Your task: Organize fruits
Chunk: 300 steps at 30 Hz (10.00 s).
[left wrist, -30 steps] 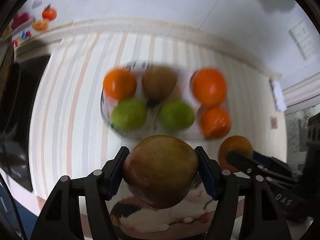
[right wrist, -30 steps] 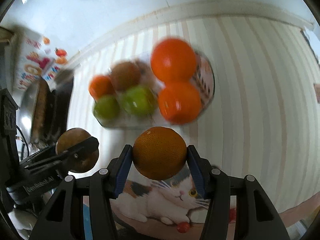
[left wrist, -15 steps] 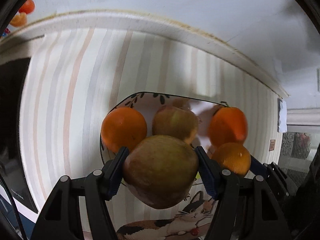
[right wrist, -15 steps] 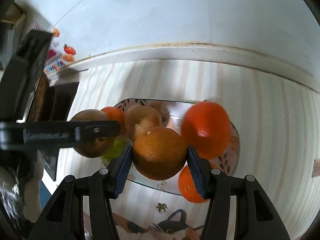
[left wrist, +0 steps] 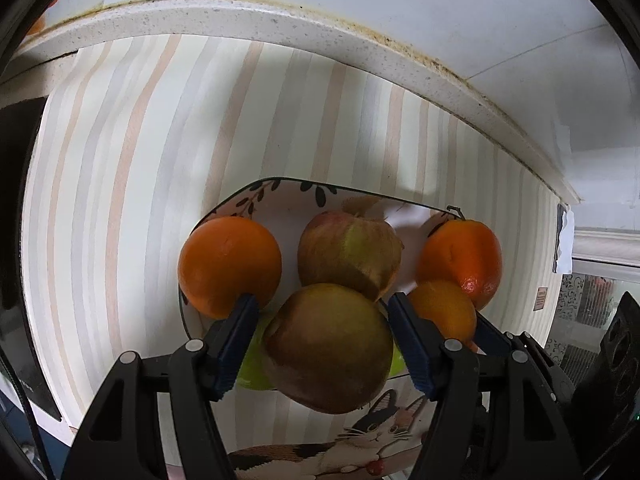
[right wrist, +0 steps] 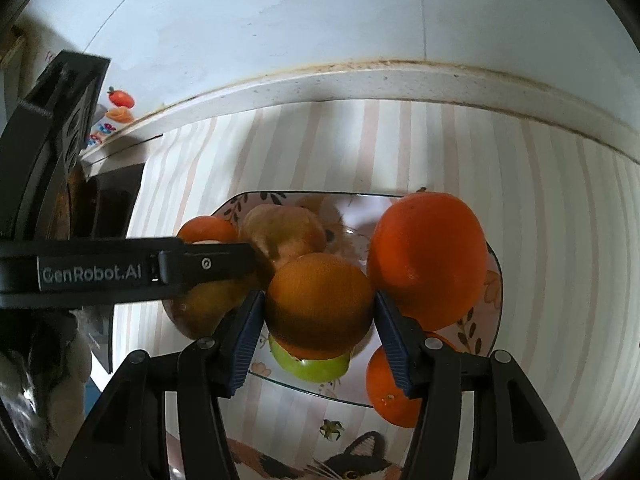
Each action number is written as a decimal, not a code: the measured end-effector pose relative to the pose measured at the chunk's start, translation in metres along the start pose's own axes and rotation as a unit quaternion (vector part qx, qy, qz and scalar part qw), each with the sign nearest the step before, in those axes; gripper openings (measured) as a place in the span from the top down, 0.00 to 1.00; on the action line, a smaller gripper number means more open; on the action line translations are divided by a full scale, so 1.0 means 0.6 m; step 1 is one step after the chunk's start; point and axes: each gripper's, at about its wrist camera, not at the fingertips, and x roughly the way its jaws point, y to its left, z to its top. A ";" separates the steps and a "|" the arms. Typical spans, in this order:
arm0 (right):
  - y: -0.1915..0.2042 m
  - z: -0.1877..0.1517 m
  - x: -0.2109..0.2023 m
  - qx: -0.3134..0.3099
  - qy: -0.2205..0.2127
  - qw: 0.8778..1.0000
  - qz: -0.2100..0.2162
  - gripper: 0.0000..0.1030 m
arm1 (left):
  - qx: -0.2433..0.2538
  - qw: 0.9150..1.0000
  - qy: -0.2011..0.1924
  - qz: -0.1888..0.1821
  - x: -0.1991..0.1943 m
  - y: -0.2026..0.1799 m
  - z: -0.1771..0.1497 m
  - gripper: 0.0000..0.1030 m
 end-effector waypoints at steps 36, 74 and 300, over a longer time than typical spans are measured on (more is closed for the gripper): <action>-0.003 -0.199 -0.205 0.032 -0.089 0.989 -0.116 0.08 | 0.078 0.957 -0.228 0.164 -0.189 0.015 -0.304 0.20; -0.098 -0.432 -0.121 0.138 0.044 0.989 -0.017 0.42 | 0.102 0.972 -0.109 0.179 -0.030 -0.006 -0.454 0.14; 0.049 -0.389 -0.526 0.007 -0.223 0.969 -0.108 0.04 | 0.094 0.927 -0.328 0.154 -0.323 -0.069 -0.526 0.01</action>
